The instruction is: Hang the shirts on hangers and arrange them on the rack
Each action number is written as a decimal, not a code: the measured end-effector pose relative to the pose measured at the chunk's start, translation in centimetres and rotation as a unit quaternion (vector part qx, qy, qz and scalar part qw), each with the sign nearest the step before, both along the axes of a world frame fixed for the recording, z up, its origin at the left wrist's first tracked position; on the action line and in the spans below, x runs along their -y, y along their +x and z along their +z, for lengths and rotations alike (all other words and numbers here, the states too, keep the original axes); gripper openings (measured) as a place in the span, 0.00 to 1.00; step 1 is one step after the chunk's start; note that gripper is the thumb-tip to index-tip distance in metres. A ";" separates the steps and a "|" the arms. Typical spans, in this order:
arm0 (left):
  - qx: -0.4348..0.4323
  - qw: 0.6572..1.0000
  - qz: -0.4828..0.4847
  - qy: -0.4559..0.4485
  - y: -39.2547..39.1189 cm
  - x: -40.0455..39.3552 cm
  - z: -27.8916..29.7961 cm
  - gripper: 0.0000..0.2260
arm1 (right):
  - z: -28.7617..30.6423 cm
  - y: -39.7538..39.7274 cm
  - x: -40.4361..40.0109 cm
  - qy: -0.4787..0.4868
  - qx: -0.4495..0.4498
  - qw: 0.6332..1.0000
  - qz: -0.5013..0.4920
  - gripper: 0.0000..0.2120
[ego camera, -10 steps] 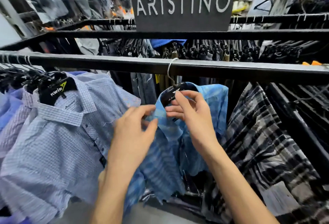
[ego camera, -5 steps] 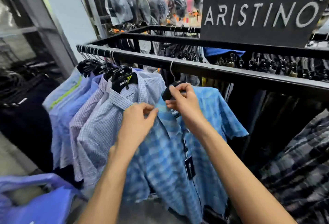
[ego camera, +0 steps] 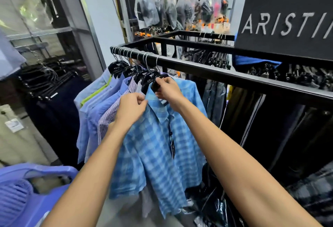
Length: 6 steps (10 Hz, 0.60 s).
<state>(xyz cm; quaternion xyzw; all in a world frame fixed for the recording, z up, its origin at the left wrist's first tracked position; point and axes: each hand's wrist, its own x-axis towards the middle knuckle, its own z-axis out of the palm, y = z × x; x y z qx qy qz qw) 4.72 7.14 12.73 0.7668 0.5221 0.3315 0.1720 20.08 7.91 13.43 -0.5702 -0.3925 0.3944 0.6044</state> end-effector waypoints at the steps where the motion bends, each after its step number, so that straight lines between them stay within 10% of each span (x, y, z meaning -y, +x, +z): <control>1: 0.006 1.000 -0.003 -0.006 -0.4 -0.4 0.1 0.06 | 0.0 0.0 -0.8 -0.002 0.008 1.000 0.007 0.13; 4: 0.100 0.995 -0.006 0.008 -1.0 1.6 -1.0 0.10 | -2.5 -0.5 2.8 0.047 0.125 0.991 -0.021 0.11; 6: 0.277 0.959 -0.044 -0.036 -0.7 3.7 0.7 0.10 | 1.3 -2.2 7.5 0.116 0.008 0.987 0.115 0.16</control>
